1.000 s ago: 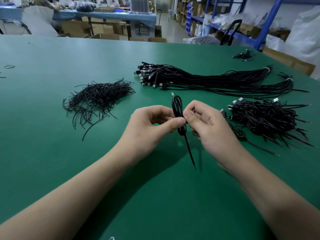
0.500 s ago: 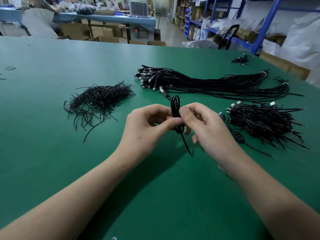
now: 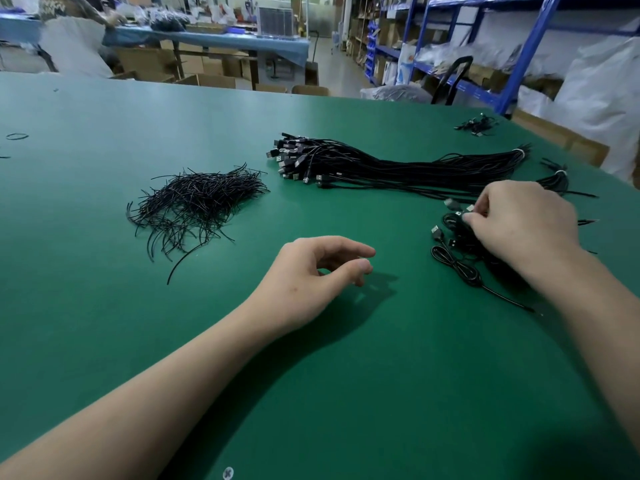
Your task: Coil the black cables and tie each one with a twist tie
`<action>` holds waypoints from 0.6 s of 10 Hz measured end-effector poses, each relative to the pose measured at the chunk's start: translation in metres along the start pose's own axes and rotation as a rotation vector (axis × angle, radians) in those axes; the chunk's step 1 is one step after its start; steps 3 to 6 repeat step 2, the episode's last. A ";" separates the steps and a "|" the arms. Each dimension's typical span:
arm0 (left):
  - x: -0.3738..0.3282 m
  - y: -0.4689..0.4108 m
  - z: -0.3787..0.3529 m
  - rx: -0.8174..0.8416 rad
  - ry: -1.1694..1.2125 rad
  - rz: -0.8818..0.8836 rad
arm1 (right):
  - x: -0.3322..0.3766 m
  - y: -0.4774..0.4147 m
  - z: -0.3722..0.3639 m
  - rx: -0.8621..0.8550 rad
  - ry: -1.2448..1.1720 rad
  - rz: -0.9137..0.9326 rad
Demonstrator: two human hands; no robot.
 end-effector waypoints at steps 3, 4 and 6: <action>0.000 0.000 -0.002 0.007 -0.009 0.002 | 0.010 0.026 0.032 -0.136 -0.400 0.212; 0.000 0.000 -0.002 0.007 -0.009 0.002 | 0.010 0.026 0.032 -0.136 -0.400 0.212; 0.000 0.000 -0.002 0.007 -0.009 0.002 | 0.010 0.026 0.032 -0.136 -0.400 0.212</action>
Point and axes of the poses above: each hand's wrist, its own y-axis away from the middle knuckle, its own z-axis out of the back of the hand, x = y × z, the point moved 8 cm from there along -y, towards the middle knuckle, and after that the axes turned 6 degrees about x, right-handed, at the moved point
